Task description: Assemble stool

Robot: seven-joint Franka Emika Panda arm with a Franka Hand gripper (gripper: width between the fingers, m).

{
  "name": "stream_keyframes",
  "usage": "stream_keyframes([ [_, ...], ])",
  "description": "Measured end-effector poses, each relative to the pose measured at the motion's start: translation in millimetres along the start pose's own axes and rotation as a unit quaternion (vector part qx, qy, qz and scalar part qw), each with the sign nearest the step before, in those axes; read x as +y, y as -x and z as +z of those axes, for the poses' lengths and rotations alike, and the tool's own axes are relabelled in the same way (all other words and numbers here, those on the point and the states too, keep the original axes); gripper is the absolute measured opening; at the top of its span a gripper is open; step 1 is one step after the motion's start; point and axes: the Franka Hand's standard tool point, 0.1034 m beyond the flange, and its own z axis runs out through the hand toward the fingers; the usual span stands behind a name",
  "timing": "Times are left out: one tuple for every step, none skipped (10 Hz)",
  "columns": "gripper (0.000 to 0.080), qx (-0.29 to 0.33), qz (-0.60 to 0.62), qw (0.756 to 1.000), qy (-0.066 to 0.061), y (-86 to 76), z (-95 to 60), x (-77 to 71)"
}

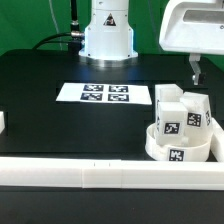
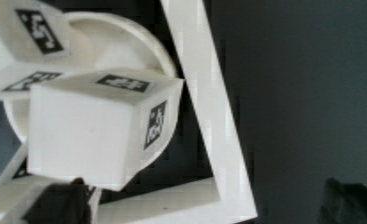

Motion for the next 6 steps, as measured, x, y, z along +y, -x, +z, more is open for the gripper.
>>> stream_keyframes([
  [0.0649, 0.000, -0.027, 1.000, 0.001, -0.5, 0.0, 1.2],
  [0.0649, 0.000, -0.048, 0.999, 0.001, -0.7, 0.1, 1.7],
  [0.0649, 0.002, -0.107, 0.994, 0.003, -1.0, 0.5, 2.5],
  [0.0649, 0.002, -0.164, 0.986, 0.003, 0.3, 1.4, 1.6],
  [0.0649, 0.003, -0.207, 0.978, 0.008, 2.3, -0.7, -2.2],
  [0.0649, 0.005, -0.252, 0.968, 0.010, 3.5, -2.2, -5.6],
])
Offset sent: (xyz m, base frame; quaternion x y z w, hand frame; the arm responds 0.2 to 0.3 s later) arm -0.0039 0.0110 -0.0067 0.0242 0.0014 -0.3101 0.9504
